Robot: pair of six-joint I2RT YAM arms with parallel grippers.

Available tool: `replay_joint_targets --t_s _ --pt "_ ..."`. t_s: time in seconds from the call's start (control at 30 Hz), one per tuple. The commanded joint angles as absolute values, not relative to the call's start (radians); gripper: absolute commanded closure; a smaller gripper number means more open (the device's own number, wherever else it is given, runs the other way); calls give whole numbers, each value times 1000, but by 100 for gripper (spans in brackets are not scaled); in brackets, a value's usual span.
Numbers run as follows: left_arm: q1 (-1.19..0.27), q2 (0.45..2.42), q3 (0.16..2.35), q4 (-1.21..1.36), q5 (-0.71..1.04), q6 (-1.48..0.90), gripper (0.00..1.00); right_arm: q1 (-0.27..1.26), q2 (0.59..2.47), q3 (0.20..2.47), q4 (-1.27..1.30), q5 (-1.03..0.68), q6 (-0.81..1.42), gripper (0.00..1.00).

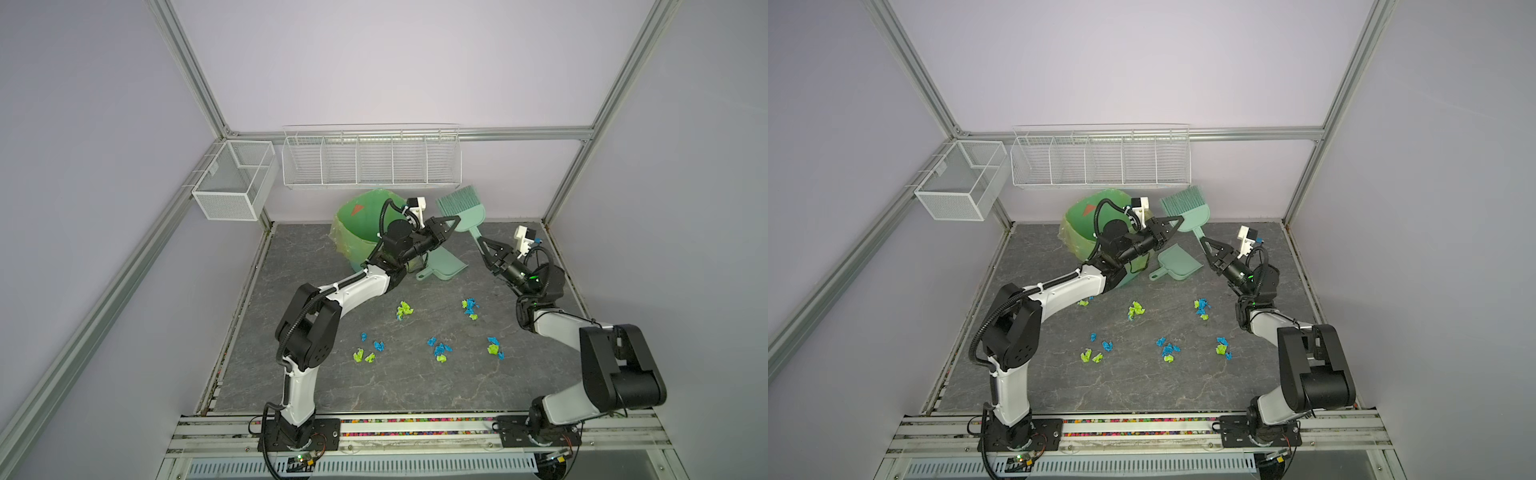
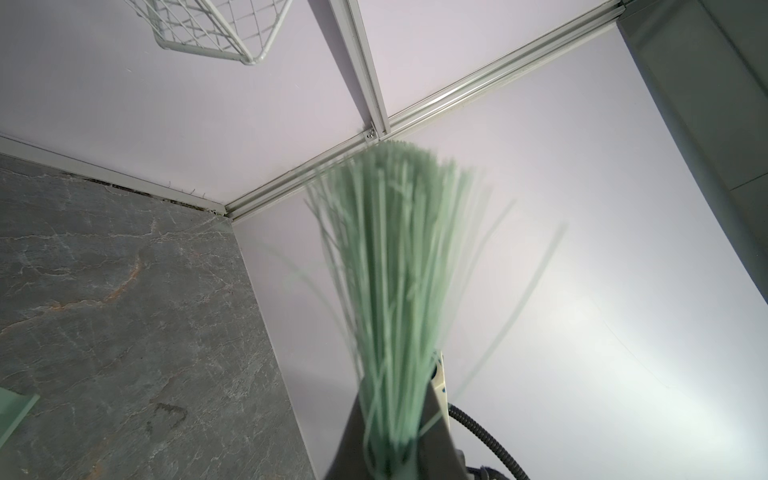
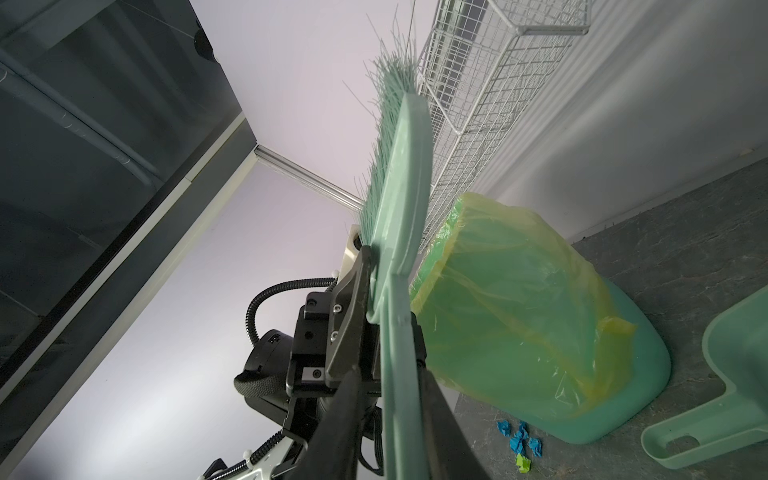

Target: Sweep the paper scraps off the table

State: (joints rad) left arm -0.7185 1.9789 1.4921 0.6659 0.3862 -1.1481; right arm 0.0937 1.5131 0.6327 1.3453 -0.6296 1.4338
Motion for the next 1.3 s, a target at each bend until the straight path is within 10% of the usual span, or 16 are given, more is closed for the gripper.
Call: replay_joint_targets --t_s 0.0,0.4,0.57,0.77,1.27 --pt "-718 1964 1482 682 374 -1143 100 100 1500 631 1431 -638 1487 75" --pt "-718 1961 1486 655 379 -1135 100 103 1510 633 1426 -653 1493 93" --pt "-724 1898 1459 566 367 -1047 50 84 1496 635 1413 -666 1497 93" --pt "-724 1775 1390 414 351 -944 19 39 1467 626 1333 -683 1488 93" --pt "-872 1521 1299 -72 119 -609 0 -102 1364 588 1036 -717 1364 93"
